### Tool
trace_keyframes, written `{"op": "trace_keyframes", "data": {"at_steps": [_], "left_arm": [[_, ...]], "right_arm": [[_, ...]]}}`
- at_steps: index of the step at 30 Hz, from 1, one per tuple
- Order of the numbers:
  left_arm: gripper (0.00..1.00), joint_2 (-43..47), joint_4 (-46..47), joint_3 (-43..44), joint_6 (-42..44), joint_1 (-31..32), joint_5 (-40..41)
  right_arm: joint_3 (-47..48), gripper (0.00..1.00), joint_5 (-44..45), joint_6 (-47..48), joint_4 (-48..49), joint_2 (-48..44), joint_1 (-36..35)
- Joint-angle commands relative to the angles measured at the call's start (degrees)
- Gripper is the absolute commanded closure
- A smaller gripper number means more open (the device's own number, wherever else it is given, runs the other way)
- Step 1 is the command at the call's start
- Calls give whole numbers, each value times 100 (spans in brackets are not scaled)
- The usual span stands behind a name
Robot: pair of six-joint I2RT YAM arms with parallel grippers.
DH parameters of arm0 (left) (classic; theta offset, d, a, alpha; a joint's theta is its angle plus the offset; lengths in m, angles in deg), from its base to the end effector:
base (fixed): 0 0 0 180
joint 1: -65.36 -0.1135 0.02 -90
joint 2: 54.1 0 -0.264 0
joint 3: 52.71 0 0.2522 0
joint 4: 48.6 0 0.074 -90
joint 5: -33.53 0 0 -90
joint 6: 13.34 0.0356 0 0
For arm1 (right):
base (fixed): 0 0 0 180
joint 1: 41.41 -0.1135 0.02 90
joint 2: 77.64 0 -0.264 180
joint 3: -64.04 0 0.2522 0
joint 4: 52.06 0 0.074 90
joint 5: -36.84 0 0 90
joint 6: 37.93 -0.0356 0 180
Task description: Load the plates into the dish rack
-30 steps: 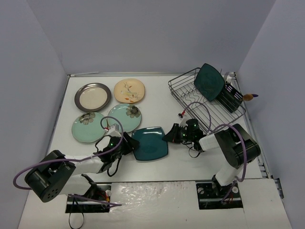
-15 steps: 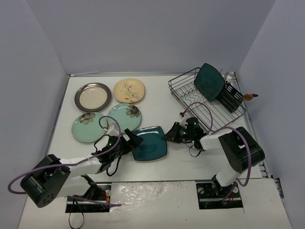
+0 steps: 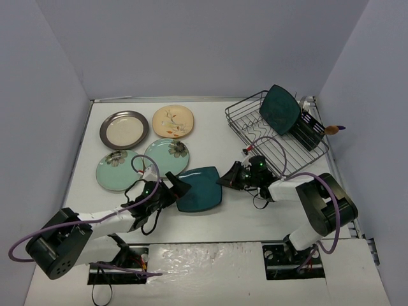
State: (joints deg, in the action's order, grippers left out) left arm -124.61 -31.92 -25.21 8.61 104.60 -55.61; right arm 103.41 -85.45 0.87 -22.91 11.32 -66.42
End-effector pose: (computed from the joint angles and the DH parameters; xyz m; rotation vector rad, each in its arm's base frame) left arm 0.1665 -0.1353 0.1417 -0.5662 2.1624 -1.1078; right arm 0.2423 0.1340 0.1491 0.0647 2.1457 1.3814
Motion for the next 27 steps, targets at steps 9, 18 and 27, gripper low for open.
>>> {"op": "trace_keyframes", "data": {"at_steps": [9, 18, 27], "left_arm": [[27, -864, -334, -92, -107, 4, -642], [97, -1334, 462, -108, -244, -4, -903], [100, -125, 78, -128, 3, 13, -825]], "right_arm": [[38, 100, 153, -370, 728, -283, -18], [-90, 100, 139, 7, 671, -266, -28], [-332, 100, -214, 459, 1095, -323, -21]]}}
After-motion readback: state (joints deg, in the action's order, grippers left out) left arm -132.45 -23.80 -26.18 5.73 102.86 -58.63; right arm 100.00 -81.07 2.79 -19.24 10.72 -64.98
